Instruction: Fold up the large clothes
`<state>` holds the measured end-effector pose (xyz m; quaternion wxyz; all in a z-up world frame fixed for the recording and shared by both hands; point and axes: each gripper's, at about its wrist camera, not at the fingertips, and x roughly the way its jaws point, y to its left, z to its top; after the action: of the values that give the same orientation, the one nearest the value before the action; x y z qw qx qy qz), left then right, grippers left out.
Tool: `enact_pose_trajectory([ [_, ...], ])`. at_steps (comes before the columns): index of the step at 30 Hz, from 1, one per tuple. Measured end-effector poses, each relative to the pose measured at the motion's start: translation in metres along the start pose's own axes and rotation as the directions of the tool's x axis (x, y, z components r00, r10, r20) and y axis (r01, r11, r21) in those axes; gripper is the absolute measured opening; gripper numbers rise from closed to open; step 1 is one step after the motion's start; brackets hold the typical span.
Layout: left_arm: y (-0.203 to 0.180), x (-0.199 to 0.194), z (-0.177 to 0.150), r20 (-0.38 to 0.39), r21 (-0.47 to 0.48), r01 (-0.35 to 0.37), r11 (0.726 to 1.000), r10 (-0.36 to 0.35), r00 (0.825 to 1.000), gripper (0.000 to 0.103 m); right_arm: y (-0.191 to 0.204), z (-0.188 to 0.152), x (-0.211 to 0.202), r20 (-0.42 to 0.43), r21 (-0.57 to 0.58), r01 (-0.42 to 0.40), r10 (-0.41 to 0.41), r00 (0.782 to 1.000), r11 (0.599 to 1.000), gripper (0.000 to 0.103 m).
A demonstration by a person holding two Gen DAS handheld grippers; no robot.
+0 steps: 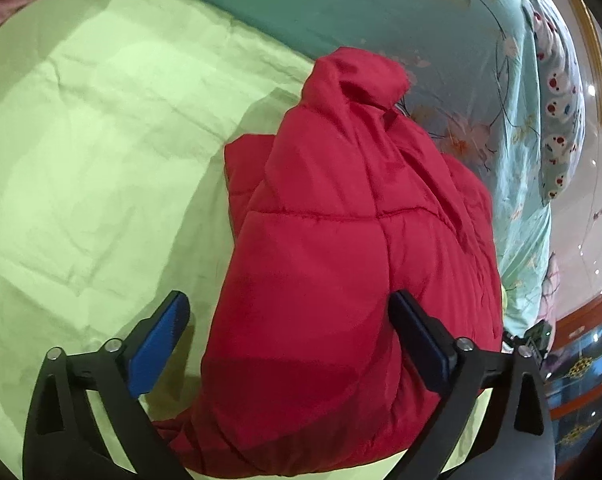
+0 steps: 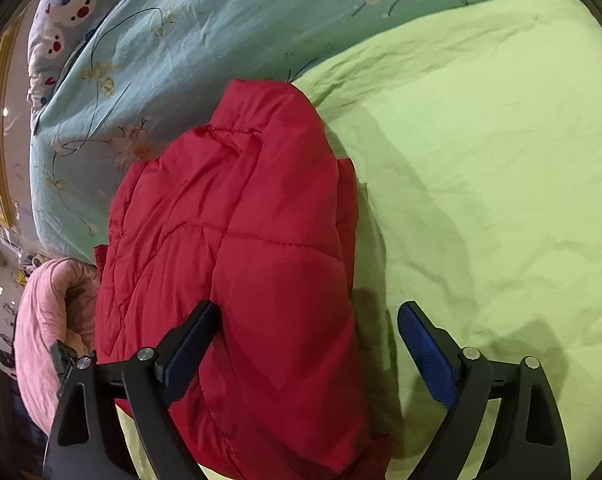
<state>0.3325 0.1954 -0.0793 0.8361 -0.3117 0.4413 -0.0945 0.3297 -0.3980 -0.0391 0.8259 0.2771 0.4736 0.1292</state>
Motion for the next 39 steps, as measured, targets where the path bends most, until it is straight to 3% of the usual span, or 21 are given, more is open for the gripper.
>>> enact_pose_trajectory([
  [8,0.016,0.015,-0.004,-0.028,-0.124,0.116,0.985,-0.12,0.992,0.103,-0.01,-0.001,0.012,-0.02,0.062,-0.067,0.068,0.997,0.996,0.097],
  [16,0.015,0.027,-0.005,-0.052,-0.159,0.174,0.972,-0.184,0.982,0.103,-0.011,0.001,0.033,-0.061,0.083,-0.148,0.153,0.986,0.986,0.101],
  [21,0.011,0.027,-0.006,-0.028,-0.154,0.19,0.97,-0.196,0.98,0.103,0.002,0.001,0.05,-0.112,0.068,-0.201,0.208,0.972,0.977,0.097],
  [23,0.01,0.025,-0.007,-0.014,-0.135,0.2,0.971,-0.203,0.979,0.098,0.003,0.002,0.051,-0.111,0.073,-0.206,0.213,0.971,0.976,0.091],
  [25,0.009,0.023,-0.008,-0.005,-0.11,0.205,0.972,-0.207,0.978,0.082,0.002,0.0,0.048,-0.112,0.08,-0.214,0.223,0.968,0.973,0.082],
  [27,0.004,0.019,-0.008,0.0,-0.086,0.206,0.975,-0.207,0.978,0.072,0.001,0.0,0.045,-0.114,0.077,-0.227,0.235,0.965,0.971,0.065],
  [30,-0.004,0.009,-0.009,0.015,-0.055,0.21,0.976,-0.209,0.978,0.058,0.005,0.0,0.037,-0.12,0.055,-0.25,0.255,0.959,0.967,0.049],
  [34,-0.012,-0.007,-0.011,0.032,-0.04,0.233,0.972,-0.232,0.972,0.046,0.013,0.001,0.027,-0.114,0.048,-0.27,0.273,0.955,0.962,0.041],
  [39,-0.031,-0.042,-0.03,0.048,0.025,0.24,0.97,-0.241,0.969,0.043,0.026,-0.011,0.01,-0.13,0.019,-0.277,0.277,0.952,0.961,0.039],
])
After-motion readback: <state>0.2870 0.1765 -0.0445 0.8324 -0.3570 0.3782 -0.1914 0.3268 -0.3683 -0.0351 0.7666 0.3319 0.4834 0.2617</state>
